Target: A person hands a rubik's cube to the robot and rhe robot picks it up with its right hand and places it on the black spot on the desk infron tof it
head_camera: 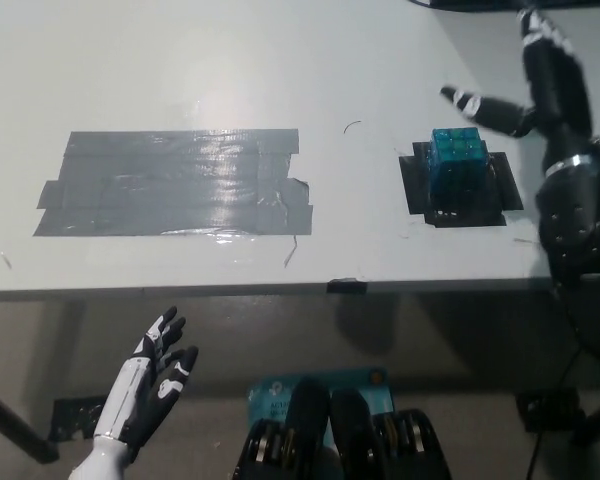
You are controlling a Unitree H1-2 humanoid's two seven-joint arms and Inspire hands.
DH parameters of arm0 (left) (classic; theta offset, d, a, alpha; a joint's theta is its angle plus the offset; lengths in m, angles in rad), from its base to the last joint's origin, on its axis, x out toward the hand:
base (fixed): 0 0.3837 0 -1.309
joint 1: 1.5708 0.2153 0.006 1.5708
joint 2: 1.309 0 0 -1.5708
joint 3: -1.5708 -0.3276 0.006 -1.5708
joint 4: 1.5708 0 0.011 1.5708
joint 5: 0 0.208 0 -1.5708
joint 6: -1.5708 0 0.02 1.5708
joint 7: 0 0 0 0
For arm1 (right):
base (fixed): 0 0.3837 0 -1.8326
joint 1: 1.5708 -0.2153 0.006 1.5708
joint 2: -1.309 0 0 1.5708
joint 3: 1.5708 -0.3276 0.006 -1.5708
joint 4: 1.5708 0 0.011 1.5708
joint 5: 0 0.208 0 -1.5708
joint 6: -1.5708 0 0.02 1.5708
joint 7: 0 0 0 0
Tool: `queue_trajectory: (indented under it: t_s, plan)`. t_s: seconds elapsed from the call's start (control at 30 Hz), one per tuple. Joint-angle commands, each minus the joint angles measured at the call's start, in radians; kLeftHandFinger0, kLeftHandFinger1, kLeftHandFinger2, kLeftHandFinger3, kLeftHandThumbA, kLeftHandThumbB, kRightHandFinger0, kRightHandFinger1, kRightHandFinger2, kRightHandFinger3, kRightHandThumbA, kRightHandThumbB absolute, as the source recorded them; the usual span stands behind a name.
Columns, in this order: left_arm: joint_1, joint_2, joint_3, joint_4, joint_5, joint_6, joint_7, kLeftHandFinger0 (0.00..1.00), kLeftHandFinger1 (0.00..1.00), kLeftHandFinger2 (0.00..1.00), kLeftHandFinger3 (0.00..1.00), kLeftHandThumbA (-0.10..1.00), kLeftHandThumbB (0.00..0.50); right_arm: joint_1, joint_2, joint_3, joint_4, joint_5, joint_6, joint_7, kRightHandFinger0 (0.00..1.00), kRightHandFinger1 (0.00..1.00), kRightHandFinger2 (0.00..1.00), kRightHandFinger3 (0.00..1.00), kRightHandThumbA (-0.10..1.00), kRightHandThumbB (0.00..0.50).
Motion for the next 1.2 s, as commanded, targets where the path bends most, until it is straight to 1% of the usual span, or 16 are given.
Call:
queue_trajectory:
  t_s: [0.0, 0.13, 0.23, 0.27, 0.33, 0.43, 0.5, 0.57, 0.6, 0.67, 0.7, 0.73, 0.9, 1.0, 1.1, 1.17]
  plan:
    - [-0.024, 0.016, 0.005, -0.015, -0.002, -0.009, -0.010, 0.95, 1.00, 1.00, 1.00, 0.79, 0.057, -0.012, -0.033, -0.056, -0.231, -0.049, 0.084, 0.011, 1.00, 1.00, 1.00, 1.00, 0.91, 0.364]
    - [-0.030, 0.015, 0.001, -0.018, 0.002, -0.003, -0.010, 0.95, 1.00, 1.00, 1.00, 0.81, 0.070, 0.091, -0.018, -0.070, -0.522, -0.026, 0.100, 0.076, 1.00, 1.00, 1.00, 1.00, 0.91, 0.362]
    - [-0.029, 0.012, -0.003, -0.018, 0.004, -0.001, -0.011, 0.96, 1.00, 1.00, 1.00, 0.83, 0.089, 0.231, 0.009, -0.044, -0.692, 0.017, 0.067, 0.096, 1.00, 1.00, 1.00, 1.00, 0.88, 0.305]
    - [-0.028, 0.012, -0.004, -0.019, 0.006, 0.000, -0.010, 0.96, 1.00, 1.00, 1.00, 0.84, 0.090, 0.270, 0.021, -0.035, -0.723, 0.027, 0.058, 0.096, 1.00, 1.00, 1.00, 1.00, 0.88, 0.301]
    - [-0.021, 0.015, -0.005, -0.015, 0.004, -0.009, -0.012, 1.00, 1.00, 1.00, 1.00, 0.88, 0.090, 0.390, 0.047, 0.006, -0.767, 0.037, 0.021, 0.096, 1.00, 1.00, 1.00, 1.00, 0.92, 0.300]
    - [-0.001, 0.016, -0.008, -0.013, 0.000, -0.024, -0.018, 1.00, 1.00, 1.00, 1.00, 0.92, 0.068, 0.513, 0.079, 0.042, -0.719, 0.044, -0.075, 0.045, 1.00, 1.00, 1.00, 1.00, 0.94, 0.311]
    - [0.013, 0.014, -0.014, -0.005, 0.008, -0.042, -0.015, 1.00, 1.00, 1.00, 1.00, 0.95, 0.072, 0.598, 0.103, 0.055, -0.680, 0.074, -0.107, 0.035, 1.00, 1.00, 1.00, 1.00, 0.97, 0.321]
    - [0.030, 0.011, -0.018, 0.001, 0.015, -0.063, -0.008, 1.00, 1.00, 1.00, 1.00, 0.97, 0.083, 0.671, 0.130, 0.061, -0.613, 0.084, -0.156, 0.008, 1.00, 1.00, 1.00, 1.00, 1.00, 0.301]
    - [0.034, 0.009, -0.019, 0.003, 0.016, -0.069, -0.006, 1.00, 1.00, 1.00, 1.00, 0.99, 0.086, 0.693, 0.140, 0.057, -0.586, 0.111, -0.160, 0.017, 1.00, 1.00, 1.00, 1.00, 1.00, 0.315]
    - [0.049, 0.007, -0.019, 0.003, 0.016, -0.075, -0.004, 1.00, 1.00, 1.00, 1.00, 1.00, 0.090, 0.733, 0.159, 0.057, -0.510, 0.140, -0.199, 0.021, 1.00, 1.00, 1.00, 1.00, 1.00, 0.289]
    - [0.052, 0.007, -0.020, 0.006, 0.016, -0.079, -0.004, 1.00, 1.00, 1.00, 1.00, 1.00, 0.095, 0.742, 0.161, 0.062, -0.438, 0.130, -0.249, 0.008, 1.00, 1.00, 1.00, 1.00, 1.00, 0.266]
    - [0.053, 0.006, -0.019, 0.005, 0.012, -0.077, -0.006, 1.00, 1.00, 1.00, 1.00, 1.00, 0.103, 0.743, 0.163, 0.064, -0.391, 0.128, -0.266, 0.008, 1.00, 1.00, 1.00, 1.00, 1.00, 0.242]
    - [0.091, -0.004, -0.024, -0.005, 0.013, -0.087, -0.004, 1.00, 1.00, 1.00, 1.00, 1.00, 0.088, 0.763, 0.171, 0.054, -0.268, 0.190, -0.310, 0.041, 1.00, 1.00, 1.00, 1.00, 1.00, 0.243]
    - [0.089, -0.006, -0.025, 0.003, 0.010, -0.106, -0.003, 1.00, 1.00, 1.00, 1.00, 1.00, 0.083, 0.766, 0.164, 0.044, -0.230, 0.190, -0.343, 0.032, 1.00, 1.00, 1.00, 1.00, 1.00, 0.207]
    - [0.084, -0.003, -0.023, 0.004, 0.021, -0.098, 0.003, 1.00, 1.00, 1.00, 1.00, 1.00, 0.093, 0.759, 0.162, 0.047, -0.212, 0.165, -0.360, 0.021, 1.00, 1.00, 1.00, 1.00, 1.00, 0.210]
    - [0.085, -0.003, -0.023, 0.002, 0.016, -0.093, -0.001, 1.00, 1.00, 1.00, 1.00, 1.00, 0.088, 0.762, 0.159, 0.052, -0.210, 0.157, -0.363, 0.027, 1.00, 1.00, 1.00, 1.00, 1.00, 0.229]
